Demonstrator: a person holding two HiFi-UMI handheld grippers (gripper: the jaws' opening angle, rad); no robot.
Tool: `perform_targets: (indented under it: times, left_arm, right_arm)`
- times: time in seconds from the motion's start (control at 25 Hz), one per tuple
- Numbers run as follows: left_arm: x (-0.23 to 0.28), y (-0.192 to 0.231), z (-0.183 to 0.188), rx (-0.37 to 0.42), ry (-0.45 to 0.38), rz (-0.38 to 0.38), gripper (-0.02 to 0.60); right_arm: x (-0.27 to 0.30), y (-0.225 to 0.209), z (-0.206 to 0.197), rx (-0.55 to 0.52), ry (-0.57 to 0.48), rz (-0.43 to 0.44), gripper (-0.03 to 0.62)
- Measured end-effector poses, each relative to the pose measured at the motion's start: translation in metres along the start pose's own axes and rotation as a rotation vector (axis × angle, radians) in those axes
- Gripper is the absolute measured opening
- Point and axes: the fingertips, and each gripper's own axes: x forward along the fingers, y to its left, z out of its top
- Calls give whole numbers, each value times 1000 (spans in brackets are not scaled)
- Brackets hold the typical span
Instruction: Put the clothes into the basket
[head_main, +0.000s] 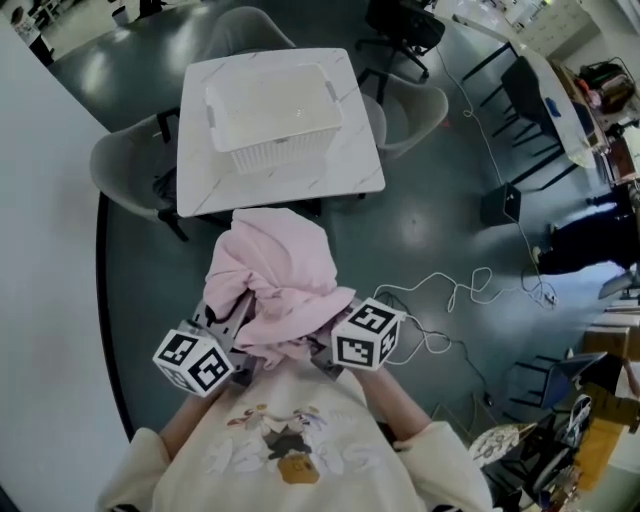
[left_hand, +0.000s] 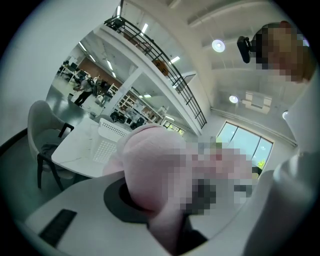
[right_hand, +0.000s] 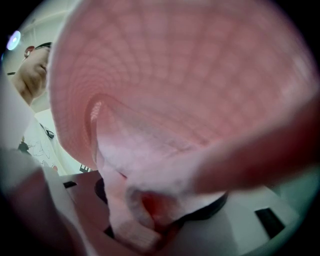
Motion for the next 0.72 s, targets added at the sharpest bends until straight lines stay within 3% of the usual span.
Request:
perform_targets:
  times: [0.36,0.72]
  left_arm:
    - [-4,62,60,14,-5,-35,143]
    - [2,93,81,-9,56,-70,143]
  right_arm:
    - [80,0,32,-11,-32,-19,267]
    - [114,-7,43,40,-45,-75,267]
